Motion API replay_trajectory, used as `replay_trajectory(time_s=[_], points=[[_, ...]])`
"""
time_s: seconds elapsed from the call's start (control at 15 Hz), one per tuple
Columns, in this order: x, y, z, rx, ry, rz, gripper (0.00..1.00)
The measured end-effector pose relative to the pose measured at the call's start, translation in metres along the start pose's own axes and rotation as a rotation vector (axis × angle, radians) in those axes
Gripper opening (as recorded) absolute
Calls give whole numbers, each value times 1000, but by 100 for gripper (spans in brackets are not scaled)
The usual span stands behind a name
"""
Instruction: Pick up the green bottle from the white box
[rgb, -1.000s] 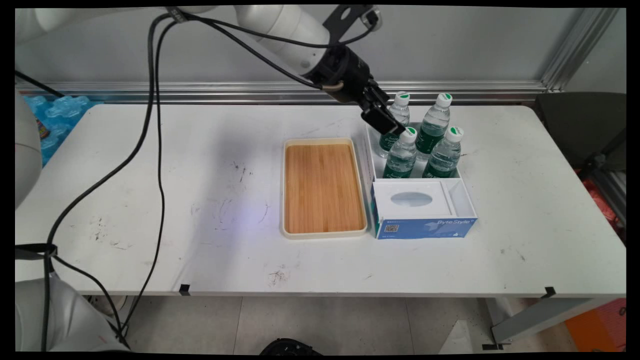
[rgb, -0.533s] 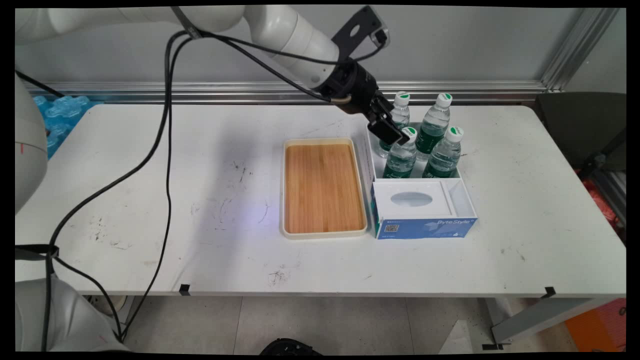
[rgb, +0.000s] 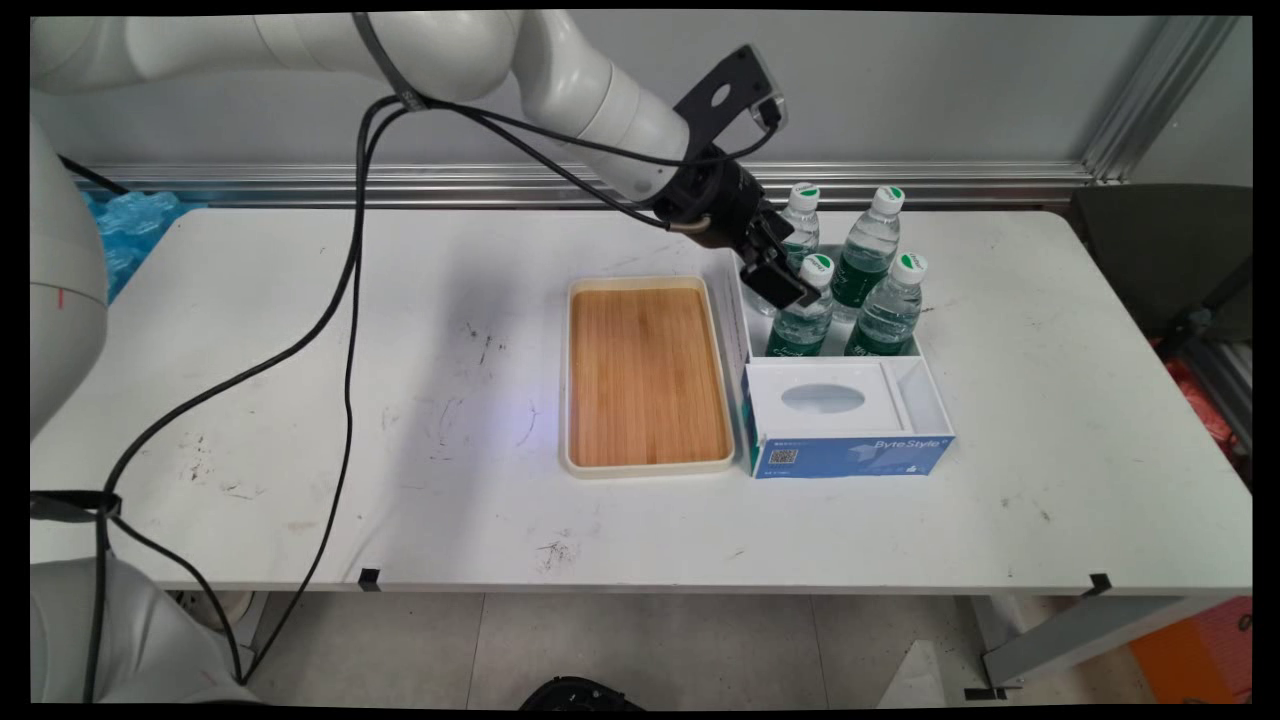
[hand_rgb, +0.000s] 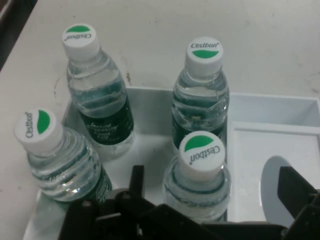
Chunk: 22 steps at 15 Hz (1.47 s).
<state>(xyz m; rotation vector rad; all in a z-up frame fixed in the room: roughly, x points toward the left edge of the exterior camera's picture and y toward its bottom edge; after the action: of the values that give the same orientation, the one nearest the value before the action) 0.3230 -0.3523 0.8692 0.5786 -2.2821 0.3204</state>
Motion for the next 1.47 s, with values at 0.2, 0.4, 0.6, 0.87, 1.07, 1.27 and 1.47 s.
replay_trajectory(time_s=[0.2,0.4,0.6,0.87,1.07,1.27,1.47], points=[[-4,0,6,3,0,17,100],[-9,0,12,6,-2,30,100],[-14,-1,16,10,-1,35,100],[-18,-3,23,18,5,35,100],[-19,-3,28,18,11,26,100],[-21,-4,32,16,16,15,100],[-22,-4,35,16,18,7,100]])
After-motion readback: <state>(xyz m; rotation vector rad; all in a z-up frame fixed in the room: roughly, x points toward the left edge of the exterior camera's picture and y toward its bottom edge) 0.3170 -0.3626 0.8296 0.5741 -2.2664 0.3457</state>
